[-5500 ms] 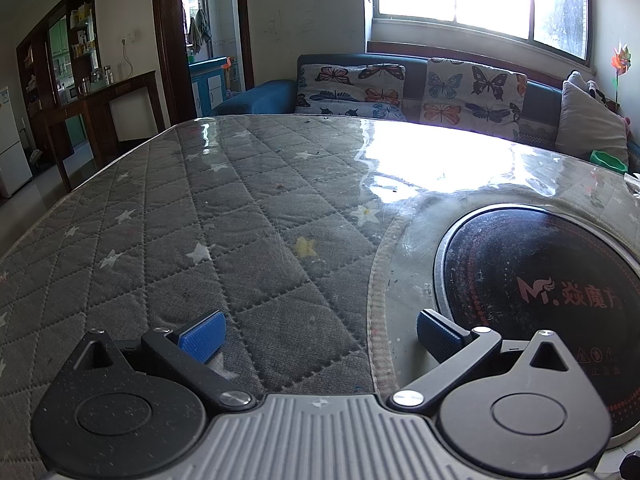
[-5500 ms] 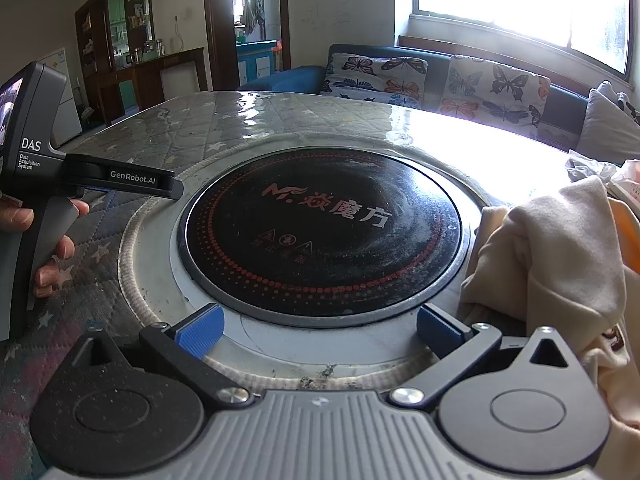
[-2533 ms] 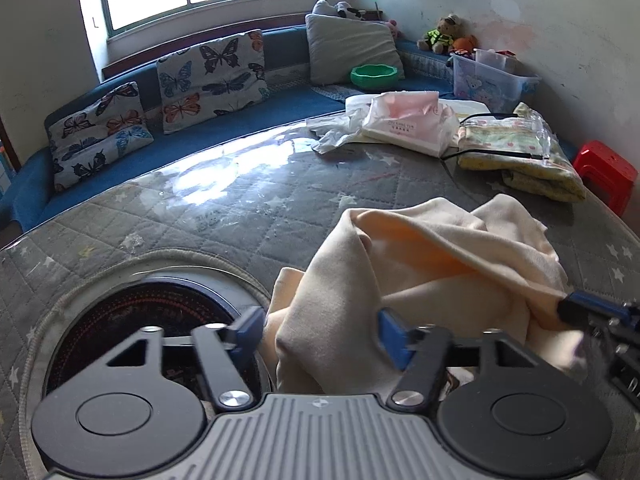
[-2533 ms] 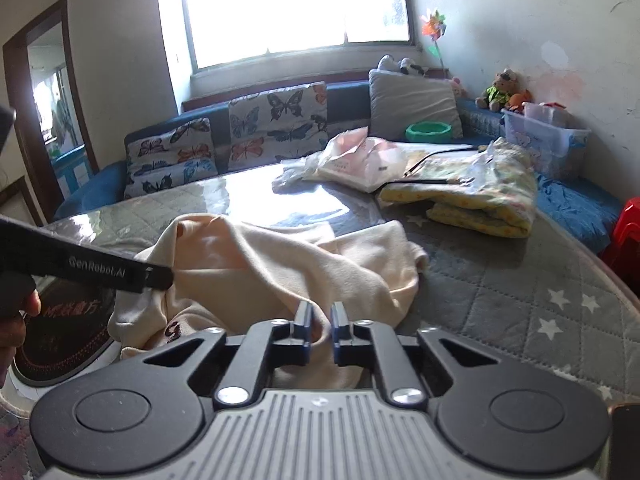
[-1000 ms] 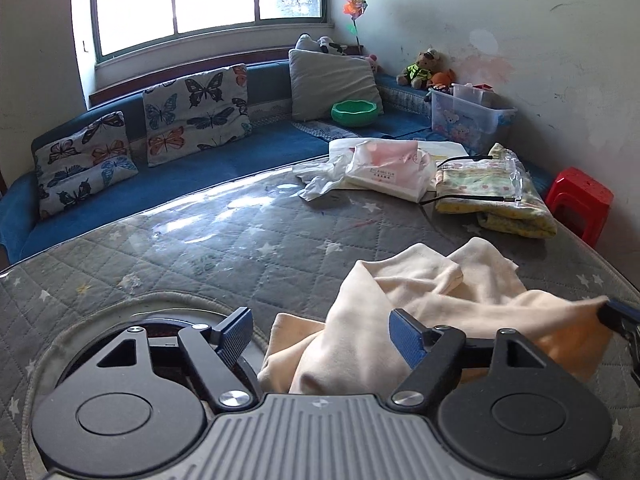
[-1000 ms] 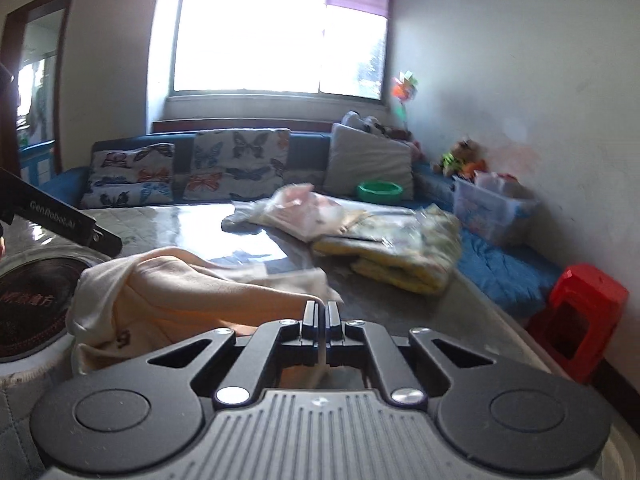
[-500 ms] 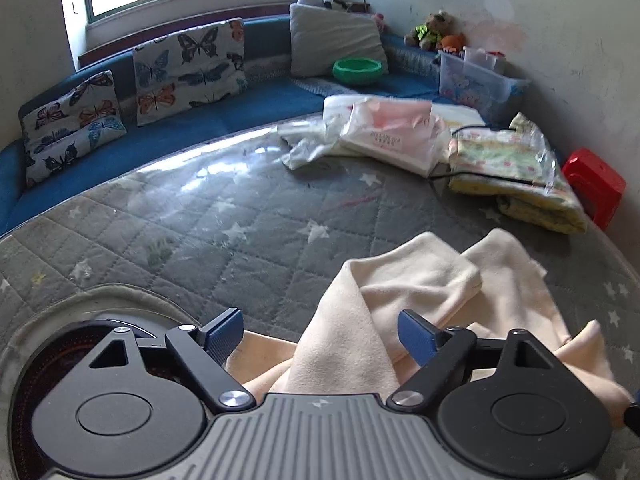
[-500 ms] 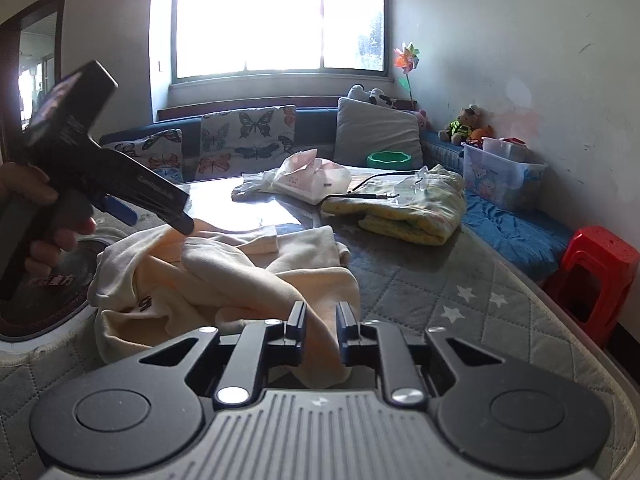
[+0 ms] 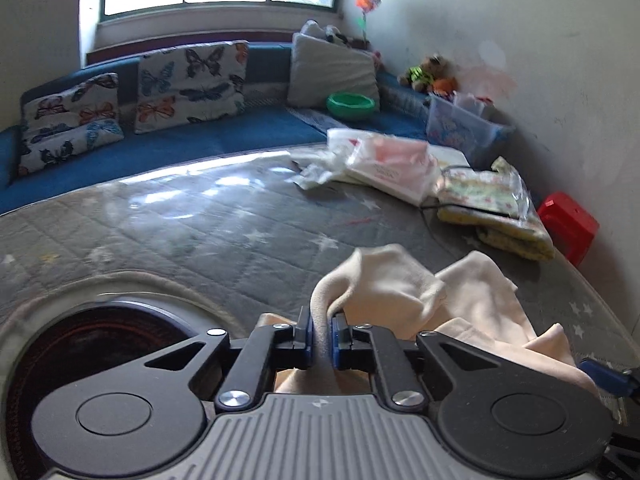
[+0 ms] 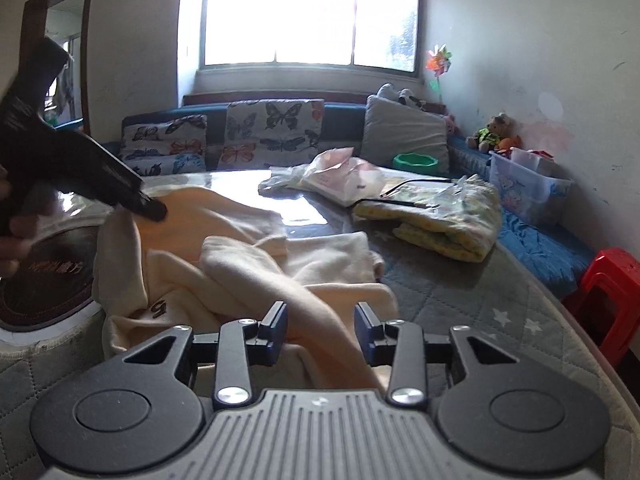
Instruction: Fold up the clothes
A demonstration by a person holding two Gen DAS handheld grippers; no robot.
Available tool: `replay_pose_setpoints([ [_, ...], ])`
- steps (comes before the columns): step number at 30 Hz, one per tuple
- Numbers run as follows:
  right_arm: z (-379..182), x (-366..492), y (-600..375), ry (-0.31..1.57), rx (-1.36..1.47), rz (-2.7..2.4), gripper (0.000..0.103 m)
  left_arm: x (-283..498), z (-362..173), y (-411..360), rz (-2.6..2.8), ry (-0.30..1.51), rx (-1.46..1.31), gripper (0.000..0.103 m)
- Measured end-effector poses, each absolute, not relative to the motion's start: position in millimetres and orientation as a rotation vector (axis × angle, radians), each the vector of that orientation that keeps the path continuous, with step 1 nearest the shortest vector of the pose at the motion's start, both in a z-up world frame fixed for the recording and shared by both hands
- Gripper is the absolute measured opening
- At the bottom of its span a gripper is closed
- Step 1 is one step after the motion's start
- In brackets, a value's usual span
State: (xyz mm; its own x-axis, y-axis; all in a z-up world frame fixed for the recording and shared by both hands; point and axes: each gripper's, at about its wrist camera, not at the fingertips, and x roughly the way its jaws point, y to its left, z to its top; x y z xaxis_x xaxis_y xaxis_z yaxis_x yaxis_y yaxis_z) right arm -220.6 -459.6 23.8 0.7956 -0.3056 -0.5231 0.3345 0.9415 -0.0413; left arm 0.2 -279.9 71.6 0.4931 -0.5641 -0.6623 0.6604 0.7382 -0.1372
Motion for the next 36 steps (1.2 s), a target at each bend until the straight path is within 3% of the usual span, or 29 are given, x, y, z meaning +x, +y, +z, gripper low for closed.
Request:
replay_pose_setpoints([
  [1,22,-218,-458,0.557,0.056,-0.334,0.034,-1,75,-268,-0.730,0.735,0.128,0.010],
  [3,22,-216,-454,0.547,0.067,-0.322,0.020,-2,81,-244,-0.695,0.717,0.104,0.010],
  [6,25,-219,-450,0.517,0.081,-0.316,0.012,-6,87,-205,-0.642,0.700,0.064,0.010],
  [10,31,-224,-447,0.480,0.081,-0.319,0.005,-18,89,-158,-0.583,0.685,0.046,0.009],
  [15,39,-234,-448,0.471,0.080,-0.333,0.004,-38,83,-110,-0.519,0.703,0.037,0.009],
  [19,41,-239,-440,0.503,0.142,-0.217,0.012,-54,80,-75,-0.473,0.720,0.005,0.010],
  [21,41,-236,-428,0.510,0.133,-0.158,0.029,-62,78,-60,-0.450,0.727,-0.001,0.010],
  [23,42,-230,-410,0.513,0.101,-0.097,0.036,-71,76,-49,-0.435,0.731,-0.015,0.010],
  [28,35,-202,-355,0.561,0.015,0.066,0.046,-96,74,-23,-0.398,0.719,-0.041,0.010],
  [32,20,-185,-325,0.617,-0.020,0.122,0.046,-113,71,-6,-0.372,0.725,-0.060,0.010],
  [34,11,-180,-311,0.645,-0.051,0.136,0.039,-121,67,2,-0.358,0.737,-0.059,0.010],
  [35,10,-181,-308,0.645,-0.053,0.139,0.023,-124,66,4,-0.350,0.745,-0.059,0.010],
  [36,10,-183,-306,0.639,-0.050,0.139,0.014,-126,63,8,-0.341,0.753,-0.060,0.011],
])
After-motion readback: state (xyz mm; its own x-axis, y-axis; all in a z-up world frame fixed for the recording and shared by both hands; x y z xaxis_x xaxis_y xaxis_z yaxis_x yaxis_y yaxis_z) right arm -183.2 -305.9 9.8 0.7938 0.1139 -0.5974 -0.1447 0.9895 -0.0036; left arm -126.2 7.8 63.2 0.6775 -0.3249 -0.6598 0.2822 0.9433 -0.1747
